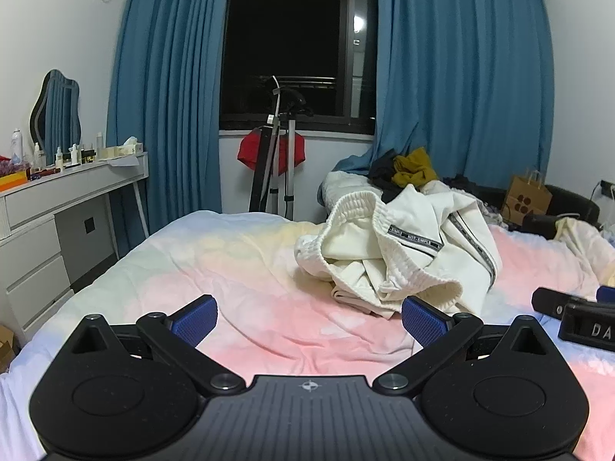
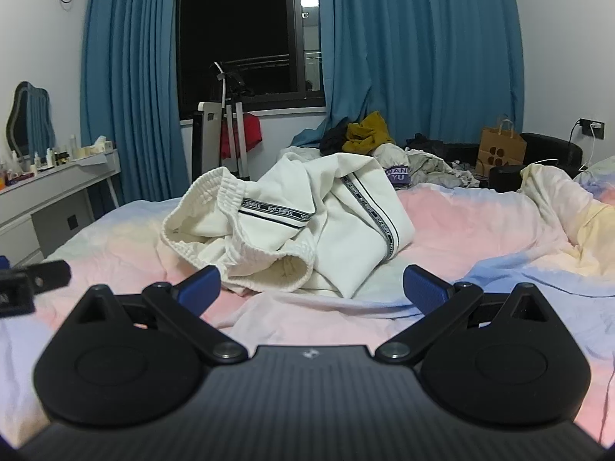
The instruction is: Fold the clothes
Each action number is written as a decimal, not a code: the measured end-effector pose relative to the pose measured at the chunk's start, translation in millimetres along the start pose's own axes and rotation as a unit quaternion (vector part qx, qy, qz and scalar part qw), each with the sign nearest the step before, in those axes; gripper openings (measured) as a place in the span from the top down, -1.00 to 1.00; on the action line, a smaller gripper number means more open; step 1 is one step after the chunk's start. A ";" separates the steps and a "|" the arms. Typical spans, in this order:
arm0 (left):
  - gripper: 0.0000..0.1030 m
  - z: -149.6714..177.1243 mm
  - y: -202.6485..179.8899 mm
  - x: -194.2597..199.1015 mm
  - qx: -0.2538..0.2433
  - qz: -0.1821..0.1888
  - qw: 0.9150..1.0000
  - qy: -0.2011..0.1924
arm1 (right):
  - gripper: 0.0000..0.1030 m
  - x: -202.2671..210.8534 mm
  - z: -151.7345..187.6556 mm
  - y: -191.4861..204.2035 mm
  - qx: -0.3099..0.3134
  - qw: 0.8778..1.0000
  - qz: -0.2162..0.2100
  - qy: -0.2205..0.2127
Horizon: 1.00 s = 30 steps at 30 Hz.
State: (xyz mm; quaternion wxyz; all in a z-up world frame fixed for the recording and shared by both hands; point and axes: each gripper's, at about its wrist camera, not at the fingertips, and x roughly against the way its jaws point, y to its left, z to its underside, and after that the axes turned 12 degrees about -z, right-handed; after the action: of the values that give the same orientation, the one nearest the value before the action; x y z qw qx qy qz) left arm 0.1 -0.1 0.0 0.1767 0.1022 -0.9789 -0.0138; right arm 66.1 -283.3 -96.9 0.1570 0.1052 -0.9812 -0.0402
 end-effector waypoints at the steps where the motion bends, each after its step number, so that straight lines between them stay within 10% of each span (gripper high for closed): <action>1: -1.00 -0.6 -1.7 -1.3 -0.002 -0.001 1.000 0.001 | -1.00 0.5 -0.2 0.1 0.000 1.000 0.000 -0.001; 30: -0.99 5.4 5.3 -14.3 0.022 0.004 1.000 -0.006 | -1.00 8.2 -5.6 -2.5 -0.026 0.999 -0.017 -0.020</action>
State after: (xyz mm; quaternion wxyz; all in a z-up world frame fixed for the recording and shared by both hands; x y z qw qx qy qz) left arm 10.3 8.0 -9.6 0.1681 0.1016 -0.9805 0.0075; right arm 60.7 -287.8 -89.4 0.1394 0.1174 -0.9808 -0.0701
